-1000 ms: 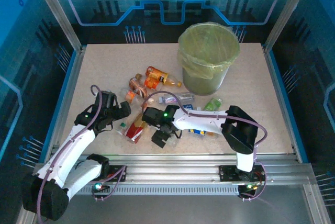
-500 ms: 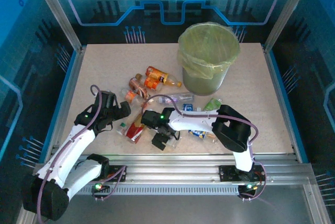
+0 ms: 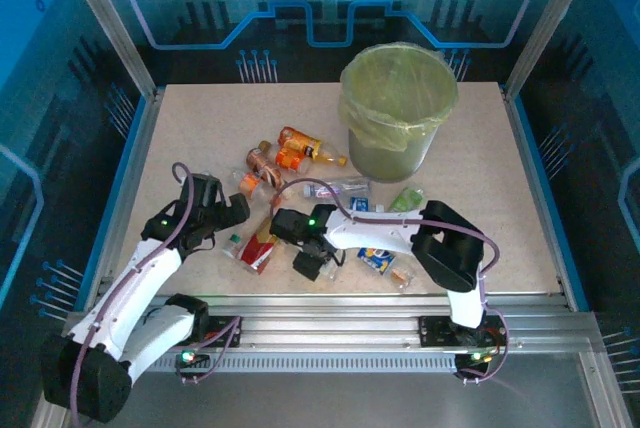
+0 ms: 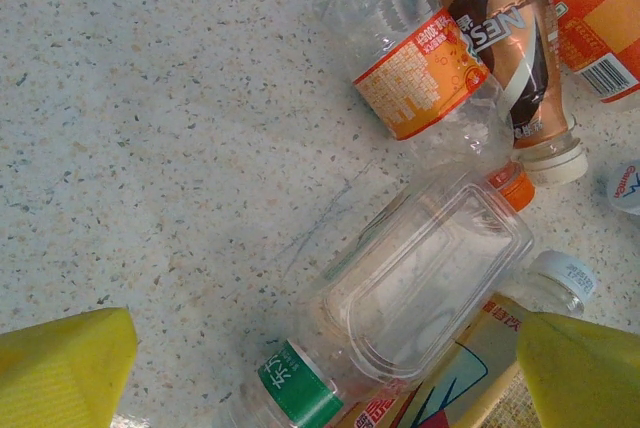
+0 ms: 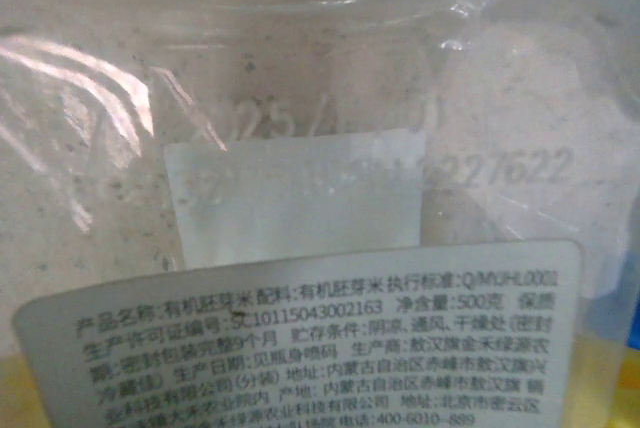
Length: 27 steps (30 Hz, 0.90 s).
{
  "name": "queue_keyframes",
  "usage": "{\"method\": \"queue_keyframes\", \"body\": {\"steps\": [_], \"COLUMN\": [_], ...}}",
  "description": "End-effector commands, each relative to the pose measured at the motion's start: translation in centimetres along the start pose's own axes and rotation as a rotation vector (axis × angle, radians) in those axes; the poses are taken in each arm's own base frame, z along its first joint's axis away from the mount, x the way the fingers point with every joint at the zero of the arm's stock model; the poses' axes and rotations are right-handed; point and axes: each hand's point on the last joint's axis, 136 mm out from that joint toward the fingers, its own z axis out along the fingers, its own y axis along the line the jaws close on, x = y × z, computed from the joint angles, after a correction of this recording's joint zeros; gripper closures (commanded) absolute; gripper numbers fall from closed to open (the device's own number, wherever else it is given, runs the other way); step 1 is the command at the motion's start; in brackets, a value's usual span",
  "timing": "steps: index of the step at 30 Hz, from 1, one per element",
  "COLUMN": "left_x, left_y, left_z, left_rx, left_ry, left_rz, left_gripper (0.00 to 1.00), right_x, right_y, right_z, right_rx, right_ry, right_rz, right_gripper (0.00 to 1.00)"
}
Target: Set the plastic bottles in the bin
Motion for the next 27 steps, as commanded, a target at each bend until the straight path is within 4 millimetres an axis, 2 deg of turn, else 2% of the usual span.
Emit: {"method": "queue_keyframes", "body": {"steps": [1,7,27], "left_x": [-0.4,-0.5,-1.0], "left_y": [0.1,-0.1,-0.3], "left_z": [-0.5,-0.7,-0.9], "left_rx": [0.009,0.014,0.018], "left_ry": [-0.019,-0.023,-0.027], "left_rz": [-0.001,-0.002,-0.010], "left_gripper": [0.01,0.01,0.01], "right_x": [-1.3,-0.9,0.5], "right_y": [-1.7,-2.8,-3.3], "right_z": [-3.9,-5.0,-4.0], "right_rx": [0.047,0.062,0.049], "right_ry": [-0.097,-0.122,-0.100], "right_rz": [0.025,0.048,0.078], "right_gripper": [0.36,0.38,0.39]}}
